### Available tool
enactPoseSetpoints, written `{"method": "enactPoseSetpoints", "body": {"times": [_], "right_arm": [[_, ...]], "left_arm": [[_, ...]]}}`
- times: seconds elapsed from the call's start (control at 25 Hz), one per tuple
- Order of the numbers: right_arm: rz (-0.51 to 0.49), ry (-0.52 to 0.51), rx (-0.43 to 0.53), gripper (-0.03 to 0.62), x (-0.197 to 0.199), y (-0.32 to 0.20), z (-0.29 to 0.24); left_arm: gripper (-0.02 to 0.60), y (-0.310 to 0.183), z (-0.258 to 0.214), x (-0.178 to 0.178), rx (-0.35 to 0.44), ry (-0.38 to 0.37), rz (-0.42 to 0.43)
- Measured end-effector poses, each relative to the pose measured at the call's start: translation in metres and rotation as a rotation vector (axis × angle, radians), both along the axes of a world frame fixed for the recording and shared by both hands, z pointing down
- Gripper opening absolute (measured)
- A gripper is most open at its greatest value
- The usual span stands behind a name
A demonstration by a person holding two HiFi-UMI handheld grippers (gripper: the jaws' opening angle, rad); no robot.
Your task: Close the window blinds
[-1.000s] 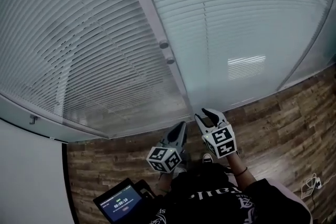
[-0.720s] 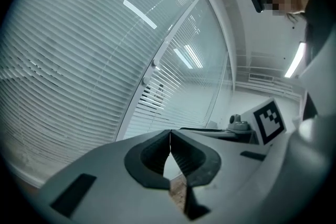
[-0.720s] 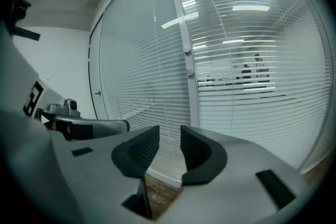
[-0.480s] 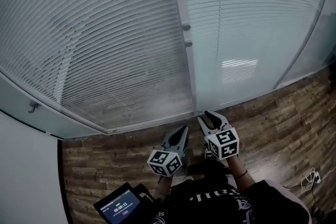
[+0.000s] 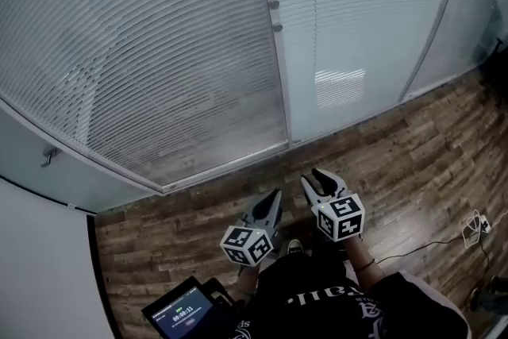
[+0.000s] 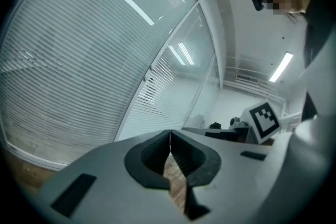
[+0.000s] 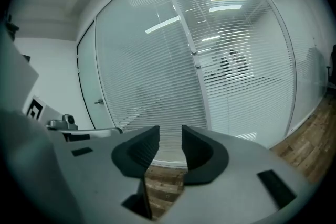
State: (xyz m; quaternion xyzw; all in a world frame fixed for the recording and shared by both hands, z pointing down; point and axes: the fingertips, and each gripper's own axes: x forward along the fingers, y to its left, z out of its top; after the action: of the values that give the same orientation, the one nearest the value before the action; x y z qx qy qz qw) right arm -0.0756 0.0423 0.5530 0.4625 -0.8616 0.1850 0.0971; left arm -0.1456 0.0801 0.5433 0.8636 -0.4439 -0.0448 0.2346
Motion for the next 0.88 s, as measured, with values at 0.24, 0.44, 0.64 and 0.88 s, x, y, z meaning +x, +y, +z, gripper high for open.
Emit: {"method": "enactPoseSetpoints", "body": {"times": [0.24,0.44,0.64,0.88], "right_arm": [[0.057,0.028,0.007,0.133,0.03,0.057,-0.005],[0.085,0.021,0.015,0.133,0.058,0.104,-0.012],[0.08,0.014,0.024,0.133,0.097,0.157,-0.013],[0.055,0.004,-0.014,0.133,0.154,0.258,0.004]], "left_arm": [[0.006,0.044,-0.002,0.03,0.013,0.032,0.066],[0.006,0.084,-0.014,0.054,0.037,0.031,0.092],[0.006,0.129,-0.019,0.081,0.052,0.035,0.041],[0.006,0.236,0.001,0.141,-0.008,0.033,0.012]]}}
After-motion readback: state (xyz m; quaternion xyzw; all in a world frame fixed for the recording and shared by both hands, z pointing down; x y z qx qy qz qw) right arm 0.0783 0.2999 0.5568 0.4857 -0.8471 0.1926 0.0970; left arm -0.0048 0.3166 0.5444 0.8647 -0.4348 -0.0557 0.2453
